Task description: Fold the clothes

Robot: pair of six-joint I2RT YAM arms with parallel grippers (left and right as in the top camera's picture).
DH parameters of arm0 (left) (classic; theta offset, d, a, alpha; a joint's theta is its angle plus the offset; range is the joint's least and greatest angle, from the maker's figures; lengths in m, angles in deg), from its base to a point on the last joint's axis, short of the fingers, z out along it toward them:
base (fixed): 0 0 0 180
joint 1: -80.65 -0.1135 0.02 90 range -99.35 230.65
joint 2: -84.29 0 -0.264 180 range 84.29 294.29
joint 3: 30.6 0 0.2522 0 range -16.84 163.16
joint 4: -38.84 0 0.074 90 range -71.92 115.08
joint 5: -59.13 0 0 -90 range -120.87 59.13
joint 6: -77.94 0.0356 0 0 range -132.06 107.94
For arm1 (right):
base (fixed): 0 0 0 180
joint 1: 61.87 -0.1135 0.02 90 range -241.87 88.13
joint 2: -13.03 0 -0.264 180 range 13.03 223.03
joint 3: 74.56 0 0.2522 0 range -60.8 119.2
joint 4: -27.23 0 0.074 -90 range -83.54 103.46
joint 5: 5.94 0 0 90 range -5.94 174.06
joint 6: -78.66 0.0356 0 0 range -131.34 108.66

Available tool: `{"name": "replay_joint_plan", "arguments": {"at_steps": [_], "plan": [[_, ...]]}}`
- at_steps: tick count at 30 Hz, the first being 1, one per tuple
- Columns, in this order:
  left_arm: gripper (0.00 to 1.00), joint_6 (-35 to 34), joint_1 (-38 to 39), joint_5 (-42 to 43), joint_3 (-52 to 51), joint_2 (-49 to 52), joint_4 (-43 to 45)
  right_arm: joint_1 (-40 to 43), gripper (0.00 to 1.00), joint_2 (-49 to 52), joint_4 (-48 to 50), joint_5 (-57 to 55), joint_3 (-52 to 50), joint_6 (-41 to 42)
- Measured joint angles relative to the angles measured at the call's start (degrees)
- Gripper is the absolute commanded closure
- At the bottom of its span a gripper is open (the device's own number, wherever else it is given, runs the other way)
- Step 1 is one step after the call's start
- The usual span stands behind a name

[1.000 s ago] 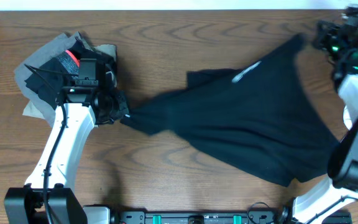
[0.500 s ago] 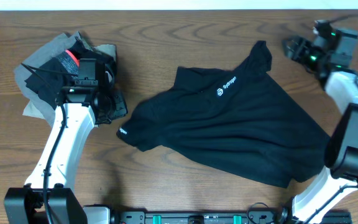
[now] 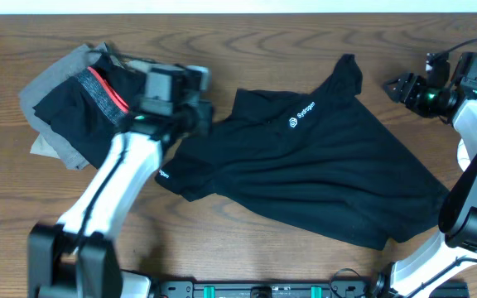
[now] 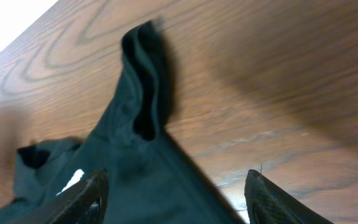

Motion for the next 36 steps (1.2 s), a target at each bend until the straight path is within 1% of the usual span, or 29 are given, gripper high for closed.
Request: {"name": "replay_joint_plan", "arguments": {"at_steps": [2, 4, 6, 7, 8, 9, 13, 16, 18, 20, 22, 25, 28, 32, 36], "plan": [[0.7, 0.9, 1.8, 1.7, 0.1, 5.5, 4.7, -0.3, 0.32, 0.0, -1.3, 1.6, 0.0, -0.2], [0.71, 1.2, 2.7, 3.3, 0.2, 9.9, 7.5, -0.3, 0.32, 0.0, -2.3, 2.4, 0.0, -0.3], [0.76, 1.2, 3.0, 4.9, 0.3, 14.5, 9.9, -0.4, 0.33, 0.0, -3.6, 3.0, 0.0, -0.3], [0.82, 1.1, 3.0, 5.7, 0.4, 16.9, 10.6, -0.4, 0.34, 0.0, -4.3, 3.4, 0.0, -0.3], [0.9, 0.9, 3.0, 6.1, 0.5, 18.2, 11.0, -0.5, 0.34, 0.0, -5.0, 3.5, 0.0, -0.4], [0.93, 0.5, 3.0, 6.6, 0.9, 19.8, 11.3, -0.5, 0.34, 0.0, -5.6, 3.7, 0.0, -0.3], [0.94, 0.4, 3.0, 8.0, 2.8, 23.4, 12.3, -0.5, 0.38, 0.0, -7.1, 3.9, 0.0, -0.5], [0.94, -1.1, 3.0, 7.7, 3.8, 24.9, 13.2, -0.5, 0.38, 0.0, -7.4, 4.0, 0.0, -0.5], [0.94, -4.3, 2.8, 5.9, 4.2, 25.6, 13.3, -0.5, 0.38, 0.0, -7.9, 4.0, 0.0, -0.5], [0.94, -9.6, 2.5, 2.4, 4.8, 25.6, 12.5, -0.5, 0.38, 0.0, -8.3, 4.0, 0.0, -0.5], [0.94, -16.3, 1.4, -1.8, 5.9, 25.6, 10.4, -0.5, 0.38, 0.0, -8.5, 4.0, 0.0, -0.5], [0.94, -24.3, -2.1, -6.6, 6.8, 25.2, 7.3, -0.5, 0.37, 0.0, -9.4, 3.8, 0.0, -0.5], [0.94, -29.8, -6.8, -10.3, 7.2, 24.7, 4.7, -0.5, 0.37, 0.0, -11.8, 2.7, 0.0, -0.6], [0.94, -33.6, -11.3, -13.2, 7.5, 24.4, 2.3, -1.3, 0.39, 0.0, -17.4, -2.6, 0.0, -0.5], [0.94, -35.4, -12.3, -14.3, 7.7, 24.3, 1.2, -3.7, 0.38, 0.0, -26.9, -12.9, 0.0, 2.5]]}}
